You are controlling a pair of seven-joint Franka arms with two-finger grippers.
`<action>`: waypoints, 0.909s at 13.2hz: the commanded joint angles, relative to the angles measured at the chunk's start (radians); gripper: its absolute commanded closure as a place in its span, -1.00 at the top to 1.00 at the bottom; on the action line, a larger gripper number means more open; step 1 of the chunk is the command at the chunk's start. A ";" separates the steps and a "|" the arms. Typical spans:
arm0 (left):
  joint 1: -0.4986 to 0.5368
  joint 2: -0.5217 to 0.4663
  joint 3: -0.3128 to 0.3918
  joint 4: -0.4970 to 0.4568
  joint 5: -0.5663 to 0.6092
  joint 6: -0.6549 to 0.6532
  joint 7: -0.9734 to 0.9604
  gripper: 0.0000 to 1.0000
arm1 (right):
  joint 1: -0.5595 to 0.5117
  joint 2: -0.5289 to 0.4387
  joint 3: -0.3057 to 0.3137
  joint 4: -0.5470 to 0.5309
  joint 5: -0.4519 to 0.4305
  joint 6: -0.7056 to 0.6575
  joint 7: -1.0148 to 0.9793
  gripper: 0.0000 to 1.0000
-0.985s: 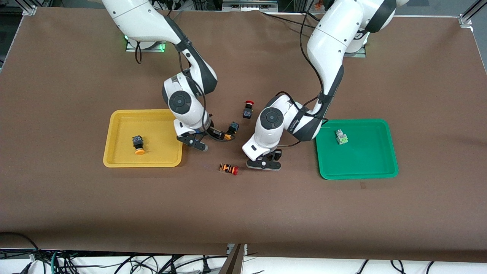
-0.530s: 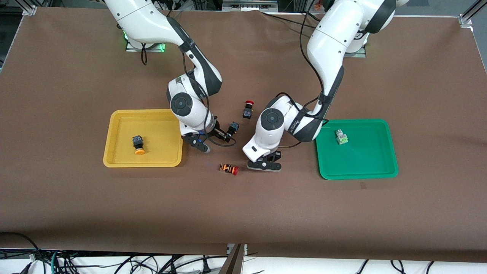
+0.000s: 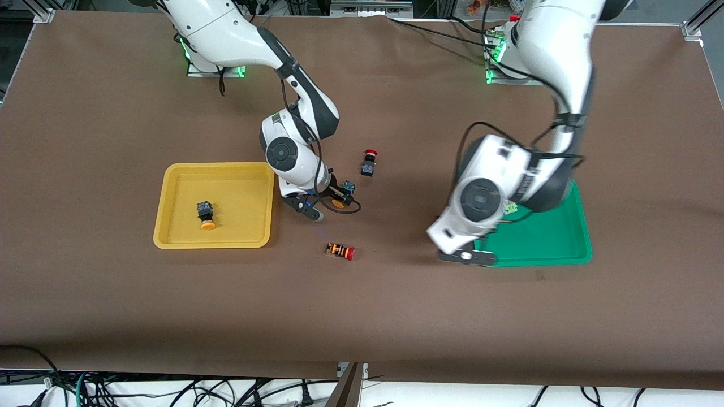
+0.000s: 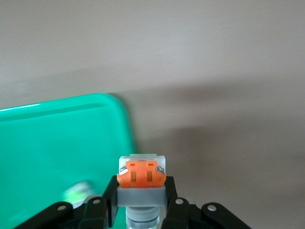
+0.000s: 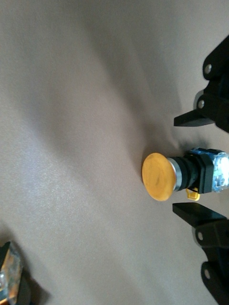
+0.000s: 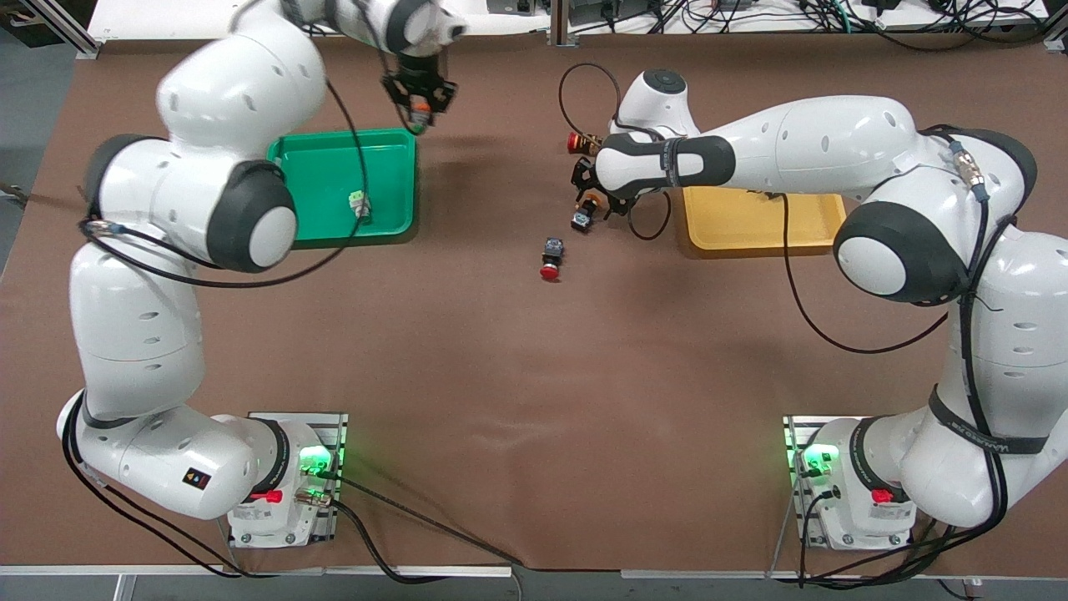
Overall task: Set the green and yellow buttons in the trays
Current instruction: 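Carry the yellow button to the yellow tray while the left gripper places the orange switch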
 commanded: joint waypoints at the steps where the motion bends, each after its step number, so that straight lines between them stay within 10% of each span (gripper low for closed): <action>1: 0.143 -0.057 -0.017 -0.083 0.017 -0.033 0.127 -0.84 | 0.015 0.024 -0.001 0.014 0.020 0.029 -0.004 0.37; 4: 0.320 -0.049 -0.029 -0.129 0.003 0.022 0.388 -0.83 | 0.023 0.031 -0.002 0.006 0.009 0.031 -0.009 0.21; 8: 0.374 -0.112 -0.028 -0.446 0.015 0.372 0.439 -0.72 | 0.015 -0.018 -0.030 0.014 -0.012 -0.061 -0.111 -0.64; 10: 0.381 -0.112 -0.029 -0.456 0.014 0.385 0.441 -0.10 | 0.015 -0.062 -0.099 0.014 -0.020 -0.169 -0.277 -0.75; 11: 0.381 -0.115 -0.031 -0.454 0.004 0.382 0.435 0.66 | 0.015 -0.083 -0.143 0.007 -0.020 -0.229 -0.369 -0.75; 12: 0.381 -0.126 -0.034 -0.448 0.004 0.372 0.434 1.00 | 0.015 -0.102 -0.189 0.006 -0.021 -0.291 -0.486 -0.75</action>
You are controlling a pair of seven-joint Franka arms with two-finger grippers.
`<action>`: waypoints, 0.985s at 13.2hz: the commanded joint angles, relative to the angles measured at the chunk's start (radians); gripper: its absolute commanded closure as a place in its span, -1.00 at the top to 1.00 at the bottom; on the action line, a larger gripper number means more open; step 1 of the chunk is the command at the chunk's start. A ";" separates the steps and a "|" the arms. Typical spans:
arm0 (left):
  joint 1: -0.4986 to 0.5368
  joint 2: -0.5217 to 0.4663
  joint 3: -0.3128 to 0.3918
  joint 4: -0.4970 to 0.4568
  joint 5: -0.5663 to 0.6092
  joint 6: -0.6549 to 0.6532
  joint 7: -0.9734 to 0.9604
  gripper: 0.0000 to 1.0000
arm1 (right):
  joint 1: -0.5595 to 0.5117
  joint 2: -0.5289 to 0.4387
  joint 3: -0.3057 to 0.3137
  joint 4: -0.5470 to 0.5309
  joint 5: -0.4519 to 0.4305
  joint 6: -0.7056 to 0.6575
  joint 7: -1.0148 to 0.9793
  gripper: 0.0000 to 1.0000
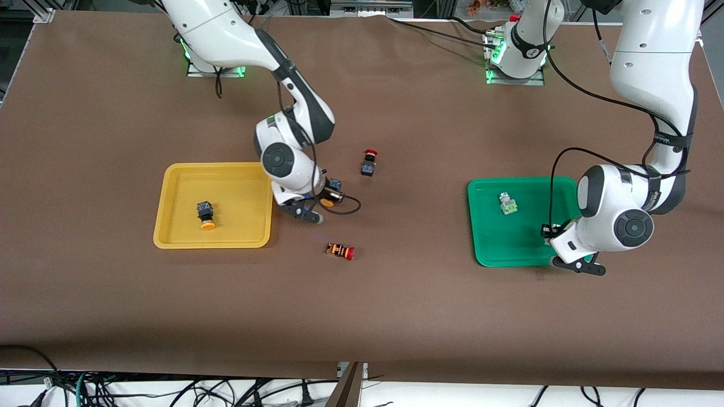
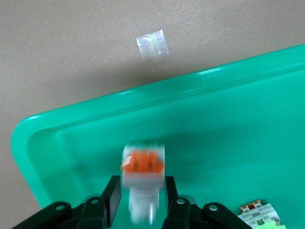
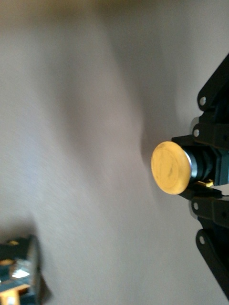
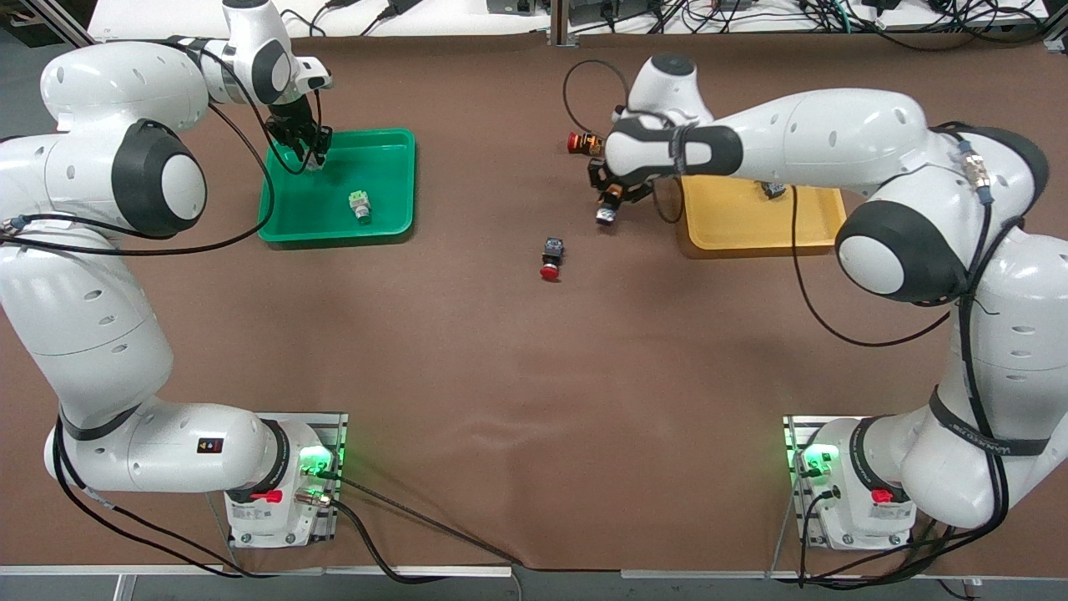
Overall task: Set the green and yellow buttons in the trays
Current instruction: 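Carry the yellow button to the yellow tray while the left gripper places the orange switch, then release the yellow button in the yellow tray while the left gripper withdraws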
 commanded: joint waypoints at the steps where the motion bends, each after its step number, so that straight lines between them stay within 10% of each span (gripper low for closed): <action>1: 0.003 -0.104 -0.018 -0.043 0.002 -0.017 0.015 1.00 | 0.002 -0.075 -0.120 -0.018 -0.011 -0.152 -0.297 -0.74; 5: 0.000 -0.272 -0.081 -0.024 -0.003 -0.138 -0.054 1.00 | 0.002 -0.112 -0.297 -0.117 -0.012 -0.209 -0.724 -0.56; 8: 0.011 -0.377 -0.079 0.093 -0.003 -0.332 -0.057 1.00 | 0.002 -0.134 -0.303 -0.307 -0.006 0.032 -0.788 0.41; 11: 0.035 -0.429 -0.076 0.224 -0.018 -0.546 -0.072 1.00 | 0.005 -0.181 -0.301 -0.299 -0.004 0.003 -0.751 0.82; 13: 0.042 -0.560 -0.049 0.122 -0.084 -0.495 -0.112 1.00 | 0.008 -0.230 -0.298 -0.248 -0.004 -0.066 -0.664 0.86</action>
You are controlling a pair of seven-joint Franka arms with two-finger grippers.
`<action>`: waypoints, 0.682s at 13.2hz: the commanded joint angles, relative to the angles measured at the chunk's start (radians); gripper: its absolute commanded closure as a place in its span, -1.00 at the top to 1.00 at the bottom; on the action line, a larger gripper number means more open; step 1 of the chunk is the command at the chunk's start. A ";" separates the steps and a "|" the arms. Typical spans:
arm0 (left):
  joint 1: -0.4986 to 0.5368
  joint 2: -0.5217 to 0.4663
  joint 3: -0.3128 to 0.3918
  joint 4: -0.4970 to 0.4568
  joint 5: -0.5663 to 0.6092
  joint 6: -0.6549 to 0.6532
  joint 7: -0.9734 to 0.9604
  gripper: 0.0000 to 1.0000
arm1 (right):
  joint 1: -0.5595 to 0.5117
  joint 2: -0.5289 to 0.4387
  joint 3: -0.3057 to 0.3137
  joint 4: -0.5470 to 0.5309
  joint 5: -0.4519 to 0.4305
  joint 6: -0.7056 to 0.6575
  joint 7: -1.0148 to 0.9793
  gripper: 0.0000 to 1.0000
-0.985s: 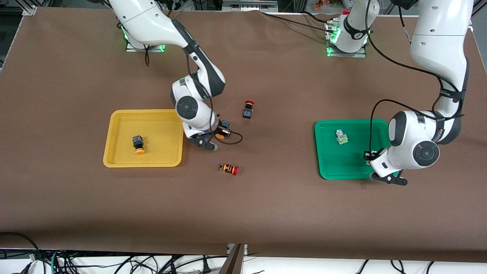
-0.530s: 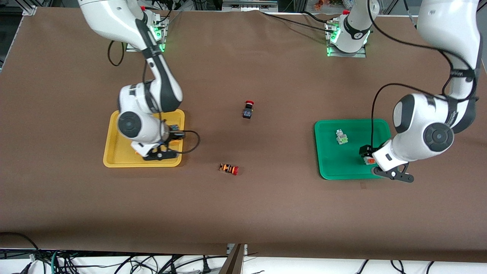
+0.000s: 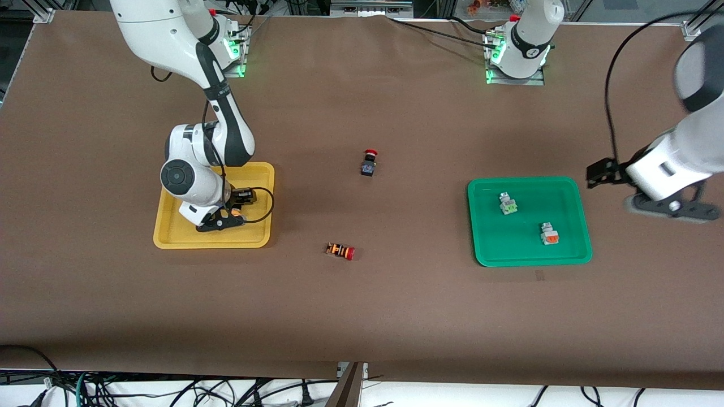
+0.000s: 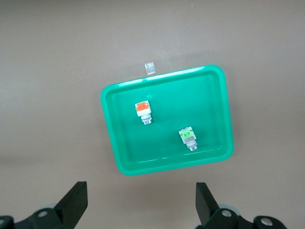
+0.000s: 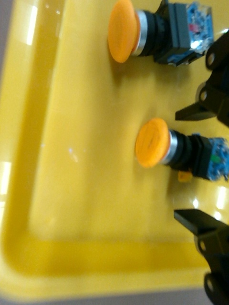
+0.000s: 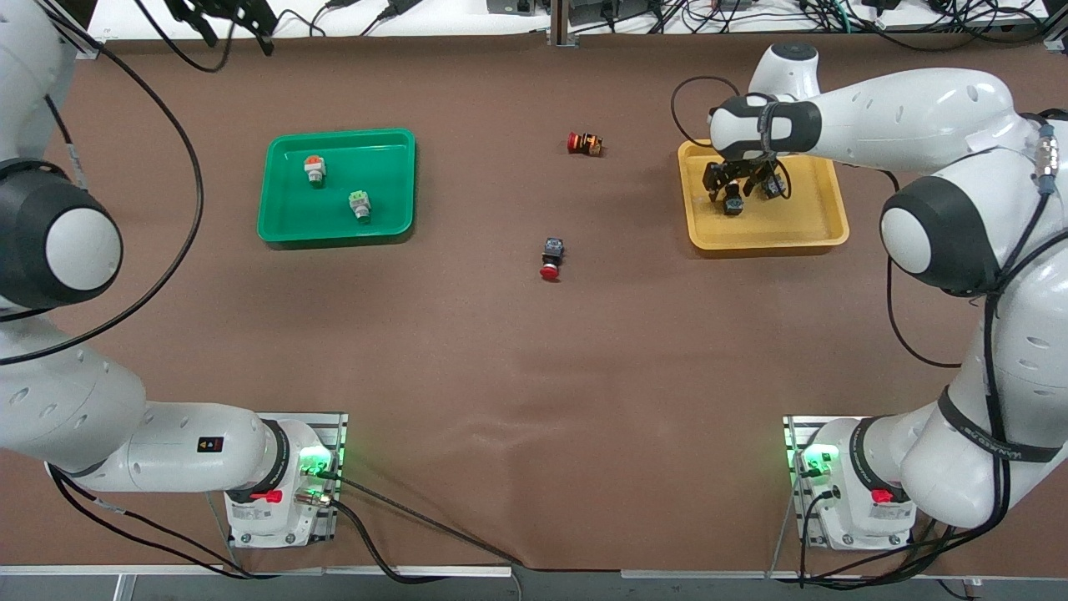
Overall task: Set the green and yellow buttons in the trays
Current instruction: 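Release the yellow button in the yellow tray while the left gripper withdraws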
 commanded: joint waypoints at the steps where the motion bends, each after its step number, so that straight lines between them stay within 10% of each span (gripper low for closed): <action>1: 0.024 -0.166 0.010 -0.154 -0.048 0.104 -0.033 1.00 | 0.009 -0.115 0.003 0.045 -0.007 -0.116 0.089 0.97; 9: 0.018 -0.211 -0.045 -0.175 -0.028 -0.037 -0.108 1.00 | 0.007 -0.309 -0.042 0.179 -0.165 -0.392 0.089 0.99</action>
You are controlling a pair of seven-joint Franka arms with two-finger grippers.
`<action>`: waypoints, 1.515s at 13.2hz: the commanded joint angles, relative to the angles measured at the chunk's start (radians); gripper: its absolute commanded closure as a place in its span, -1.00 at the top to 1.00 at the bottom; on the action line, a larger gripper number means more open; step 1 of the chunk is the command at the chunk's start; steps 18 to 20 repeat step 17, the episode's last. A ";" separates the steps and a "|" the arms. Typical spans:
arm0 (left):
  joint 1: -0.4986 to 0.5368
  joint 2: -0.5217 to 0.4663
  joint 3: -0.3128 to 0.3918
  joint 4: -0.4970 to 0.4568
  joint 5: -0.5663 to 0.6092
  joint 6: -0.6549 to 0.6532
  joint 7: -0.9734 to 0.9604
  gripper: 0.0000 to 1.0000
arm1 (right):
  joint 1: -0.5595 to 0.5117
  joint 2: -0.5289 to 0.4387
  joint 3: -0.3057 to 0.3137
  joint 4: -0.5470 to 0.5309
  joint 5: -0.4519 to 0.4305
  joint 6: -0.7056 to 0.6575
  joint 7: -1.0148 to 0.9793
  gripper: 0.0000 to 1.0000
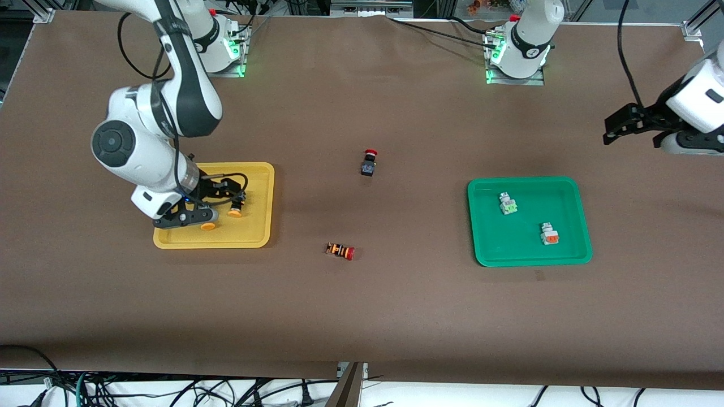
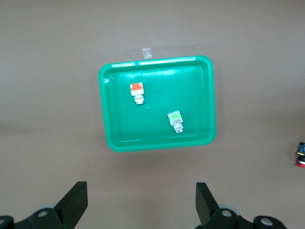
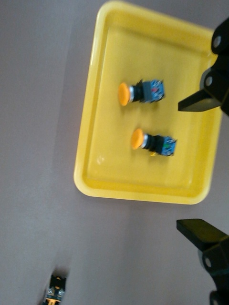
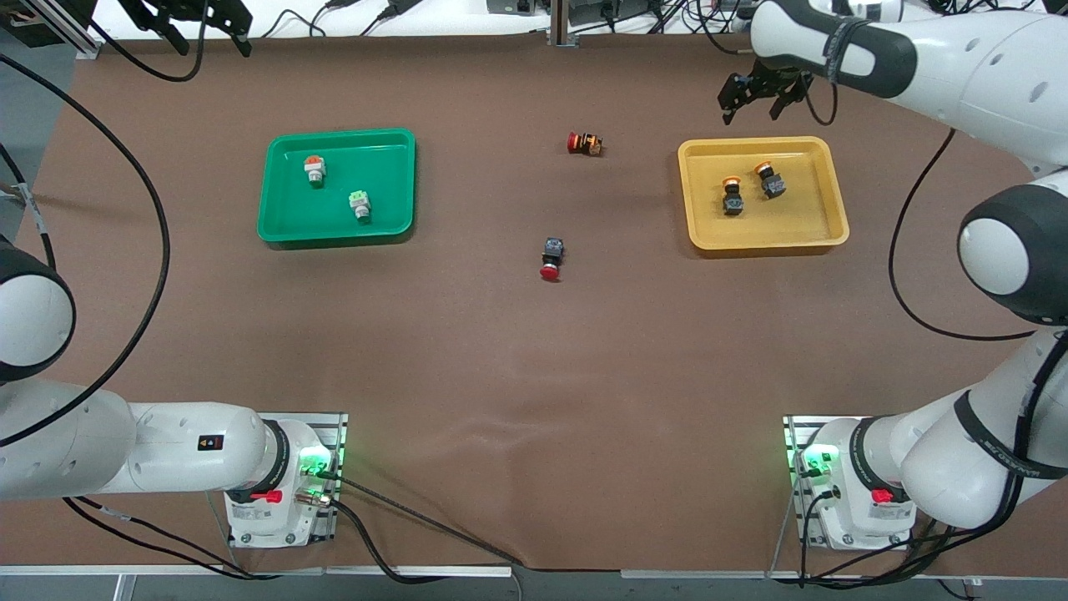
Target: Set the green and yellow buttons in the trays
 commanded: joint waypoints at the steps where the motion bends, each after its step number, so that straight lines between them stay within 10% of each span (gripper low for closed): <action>1: 0.001 -0.008 -0.009 -0.003 0.008 -0.013 -0.012 1.00 | 0.002 -0.125 0.000 -0.005 -0.048 -0.098 0.011 0.99; 5: 0.001 -0.010 -0.012 -0.005 0.008 -0.015 -0.012 1.00 | -0.027 -0.251 0.004 0.007 -0.147 -0.239 0.029 0.99; 10: 0.001 -0.010 -0.011 -0.005 0.008 -0.015 -0.012 1.00 | -0.389 -0.224 0.335 0.163 -0.185 -0.404 -0.020 0.99; 20: 0.001 -0.010 -0.015 -0.005 0.008 -0.015 -0.012 1.00 | -0.388 -0.219 0.340 0.219 -0.212 -0.444 -0.024 0.99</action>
